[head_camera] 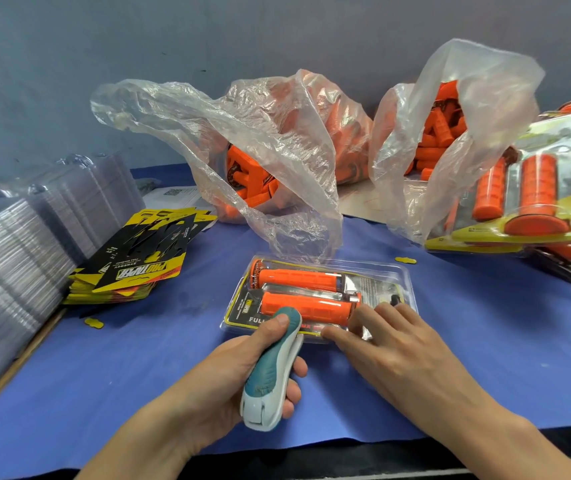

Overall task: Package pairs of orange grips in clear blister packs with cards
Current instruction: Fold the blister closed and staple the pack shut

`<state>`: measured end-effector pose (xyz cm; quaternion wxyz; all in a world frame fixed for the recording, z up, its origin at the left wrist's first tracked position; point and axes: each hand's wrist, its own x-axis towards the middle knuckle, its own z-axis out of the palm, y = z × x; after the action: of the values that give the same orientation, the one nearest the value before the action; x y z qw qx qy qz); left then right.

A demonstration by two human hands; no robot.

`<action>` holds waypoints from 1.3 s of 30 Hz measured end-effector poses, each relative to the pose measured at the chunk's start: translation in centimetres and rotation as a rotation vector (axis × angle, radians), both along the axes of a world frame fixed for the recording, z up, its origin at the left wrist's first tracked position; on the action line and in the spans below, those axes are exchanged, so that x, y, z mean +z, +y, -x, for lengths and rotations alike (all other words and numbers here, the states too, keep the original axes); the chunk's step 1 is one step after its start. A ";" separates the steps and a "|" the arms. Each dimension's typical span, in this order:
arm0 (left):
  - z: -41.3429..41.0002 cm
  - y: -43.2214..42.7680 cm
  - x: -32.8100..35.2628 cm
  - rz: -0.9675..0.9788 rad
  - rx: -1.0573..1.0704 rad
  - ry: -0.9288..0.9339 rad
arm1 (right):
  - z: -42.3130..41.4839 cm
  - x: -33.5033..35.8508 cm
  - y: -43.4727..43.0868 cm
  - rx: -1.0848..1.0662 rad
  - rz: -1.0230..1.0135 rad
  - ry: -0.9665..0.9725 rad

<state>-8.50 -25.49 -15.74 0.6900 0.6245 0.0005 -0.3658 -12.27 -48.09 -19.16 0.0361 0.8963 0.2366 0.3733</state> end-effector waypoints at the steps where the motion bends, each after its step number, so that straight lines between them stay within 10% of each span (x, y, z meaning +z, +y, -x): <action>1: 0.0 -0.1 0.0 0.005 0.000 -0.001 | 0.0 -0.1 0.3 -0.017 -0.039 -0.022; 21: -0.3 0.1 0.0 0.025 -0.040 -0.001 | -2.5 1.1 5.0 0.098 -0.142 0.305; 39: -0.5 1.7 1.0 0.031 -0.099 0.060 | -2.8 -0.3 5.0 -0.071 -0.084 0.150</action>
<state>-7.96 -23.82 -14.70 0.6804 0.6019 -0.0153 -0.4179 -9.46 -43.07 -19.44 -0.0063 0.9303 0.1908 0.3133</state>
